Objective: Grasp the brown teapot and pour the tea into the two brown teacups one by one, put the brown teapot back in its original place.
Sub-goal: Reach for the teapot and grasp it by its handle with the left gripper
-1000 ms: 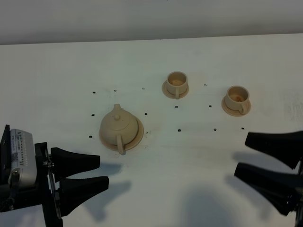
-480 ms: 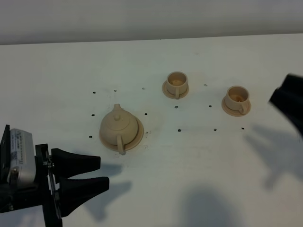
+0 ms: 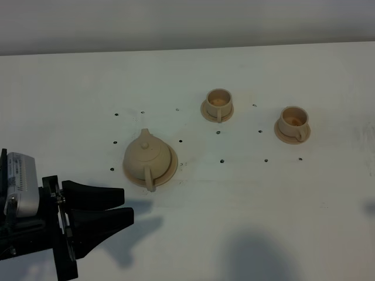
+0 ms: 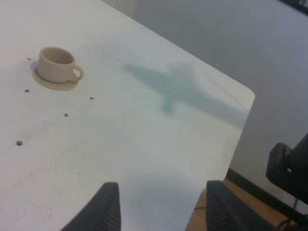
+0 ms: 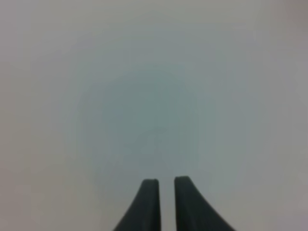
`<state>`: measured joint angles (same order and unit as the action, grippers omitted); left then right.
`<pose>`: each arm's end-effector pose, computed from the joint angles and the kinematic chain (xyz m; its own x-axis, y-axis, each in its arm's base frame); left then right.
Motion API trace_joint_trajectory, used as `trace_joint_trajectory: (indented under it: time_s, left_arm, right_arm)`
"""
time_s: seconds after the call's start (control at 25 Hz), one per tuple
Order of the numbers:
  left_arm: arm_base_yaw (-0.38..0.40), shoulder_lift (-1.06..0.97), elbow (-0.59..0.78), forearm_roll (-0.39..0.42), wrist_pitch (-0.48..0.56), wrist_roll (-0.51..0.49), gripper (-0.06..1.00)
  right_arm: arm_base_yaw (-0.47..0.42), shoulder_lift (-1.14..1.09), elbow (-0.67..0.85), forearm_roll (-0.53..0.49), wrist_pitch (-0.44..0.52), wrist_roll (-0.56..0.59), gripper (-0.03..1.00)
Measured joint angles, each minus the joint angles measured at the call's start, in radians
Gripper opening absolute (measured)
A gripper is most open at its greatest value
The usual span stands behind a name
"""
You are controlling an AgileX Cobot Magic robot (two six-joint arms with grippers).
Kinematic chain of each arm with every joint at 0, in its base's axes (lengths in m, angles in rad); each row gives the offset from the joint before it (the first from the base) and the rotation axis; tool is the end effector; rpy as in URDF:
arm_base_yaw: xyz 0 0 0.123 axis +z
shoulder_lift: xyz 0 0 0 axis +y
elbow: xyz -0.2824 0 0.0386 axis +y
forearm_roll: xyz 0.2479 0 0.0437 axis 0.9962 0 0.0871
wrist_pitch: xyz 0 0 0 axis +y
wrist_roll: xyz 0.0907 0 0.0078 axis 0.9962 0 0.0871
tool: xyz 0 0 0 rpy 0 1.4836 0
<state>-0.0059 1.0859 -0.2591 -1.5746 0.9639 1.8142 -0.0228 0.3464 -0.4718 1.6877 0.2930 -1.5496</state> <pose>0.1406 -0.0757 0.2033 -0.5074 0.1368 -0.8508 0.7532 0.5500 -0.3608 0.0731 0.0246 0.3509 0.2061 0.1321 -0.9696 -0.2886 0.9550 0.0688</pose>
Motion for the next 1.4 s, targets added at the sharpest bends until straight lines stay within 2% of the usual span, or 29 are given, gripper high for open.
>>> trace_joint_trajectory:
  time_s: [0.12, 0.28, 0.44, 0.64, 0.8, 0.92, 1.0, 1.2, 1.4]
  left_arm:
    - [0.0, 0.0, 0.0, 0.0, 0.0, 0.0, 0.46]
    - [0.0, 0.0, 0.0, -0.001, 0.0, 0.0, 0.46]
    - [0.0, 0.0, 0.0, -0.001, 0.0, 0.0, 0.46]
    - [0.0, 0.0, 0.0, -0.001, 0.0, 0.0, 0.46]
    - [0.0, 0.0, 0.0, -0.001, 0.0, 0.0, 0.46]
    - [0.0, 0.0, 0.0, -0.001, 0.0, 0.0, 0.46]
    - [0.0, 0.0, 0.0, -0.002, 0.0, 0.0, 0.46]
    - [0.0, 0.0, 0.0, -0.008, 0.0, 0.0, 0.46]
    - [0.0, 0.0, 0.0, -0.032, 0.0, 0.0, 0.46]
  right_arm:
    - [0.0, -0.021, -0.01, -0.113, -0.027, 0.1, 0.03]
    - [0.0, -0.021, -0.054, -0.413, -0.002, 0.268, 0.0]
    - [0.0, -0.021, -0.102, -0.749, 0.022, 0.53, 0.0]
    - [0.0, -0.021, -0.196, -1.24, 0.186, 0.909, 0.0]
    - [0.0, -0.022, -0.286, -1.552, 0.366, 1.217, 0.0]
    - [0.0, -0.025, -0.324, -1.664, 0.502, 1.368, 0.0]
    - [0.0, -0.041, -0.324, -1.675, 0.555, 1.409, 0.0]
    - [0.01, -0.161, -0.301, -1.666, 0.612, 1.414, 0.0]
    - [0.01, -0.325, -0.195, -1.647, 0.645, 1.442, 0.0]
